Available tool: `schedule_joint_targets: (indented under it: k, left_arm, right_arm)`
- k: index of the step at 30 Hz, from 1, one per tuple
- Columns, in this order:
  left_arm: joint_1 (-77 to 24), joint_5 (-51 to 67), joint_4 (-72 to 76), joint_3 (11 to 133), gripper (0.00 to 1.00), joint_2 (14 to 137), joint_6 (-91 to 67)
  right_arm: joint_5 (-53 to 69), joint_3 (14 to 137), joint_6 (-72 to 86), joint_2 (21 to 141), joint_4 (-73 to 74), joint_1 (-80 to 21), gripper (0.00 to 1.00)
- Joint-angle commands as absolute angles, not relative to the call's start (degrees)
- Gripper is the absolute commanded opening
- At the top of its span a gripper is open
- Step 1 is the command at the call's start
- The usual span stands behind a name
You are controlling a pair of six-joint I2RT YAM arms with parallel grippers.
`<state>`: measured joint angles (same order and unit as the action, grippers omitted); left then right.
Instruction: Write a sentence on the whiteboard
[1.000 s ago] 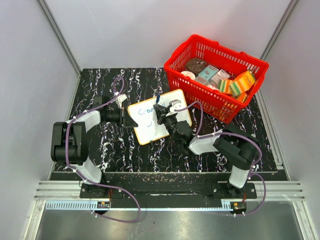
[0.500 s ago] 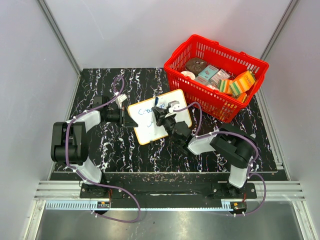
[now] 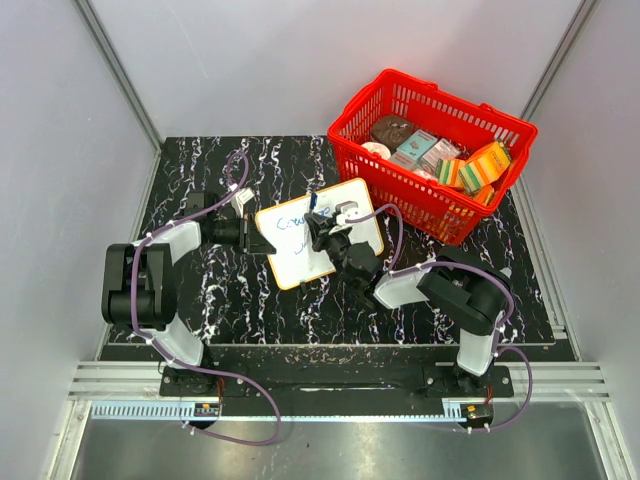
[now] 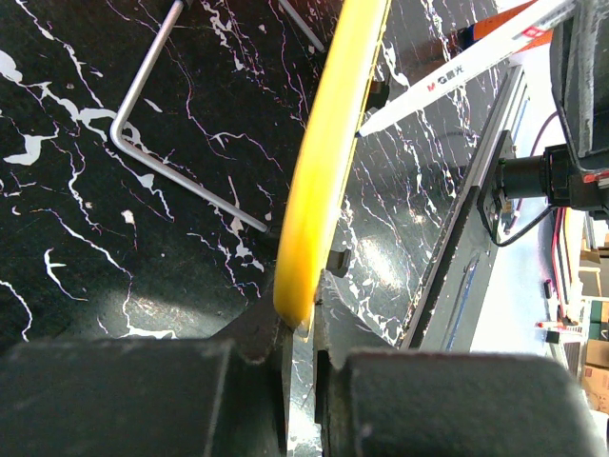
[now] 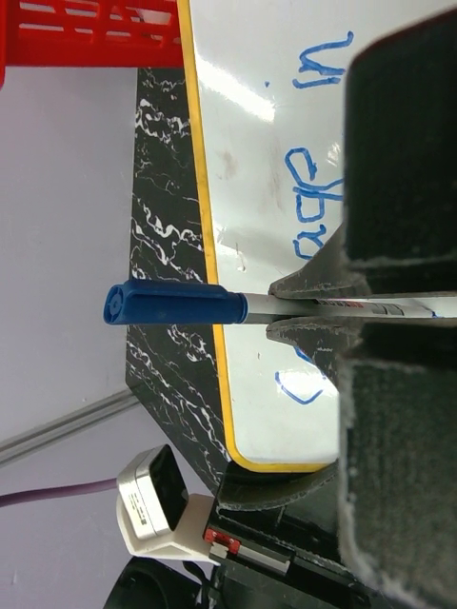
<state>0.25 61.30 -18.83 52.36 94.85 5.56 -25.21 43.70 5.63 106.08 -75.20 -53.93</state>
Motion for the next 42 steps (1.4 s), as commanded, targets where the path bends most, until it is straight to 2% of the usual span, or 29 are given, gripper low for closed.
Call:
schedule_joint_targets:
  k: [1, 16, 26, 42]
  left_arm:
    - [0.26, 50.71, -16.79, 52.73, 0.0, 94.66, 11.16]
    - [0.26, 50.8, -16.88, 52.56, 0.0, 94.4, 11.34]
    - [0.26, 50.89, -16.79, 52.47, 0.0, 94.4, 11.42]
    - [0.35, 51.06, -16.79, 52.65, 0.0, 94.48, 11.43]
  right_arm:
    - [-29.17, 45.97, 3.34, 106.7, -86.84, -53.44, 0.0]
    - [-32.78, 47.29, 0.88, 107.75, -86.84, -52.73, 0.0]
    - [-28.39, 47.55, 1.67, 108.37, -87.98, -52.65, 0.0]
    - [-27.78, 48.16, 1.49, 108.37, -89.03, -52.65, 0.0]
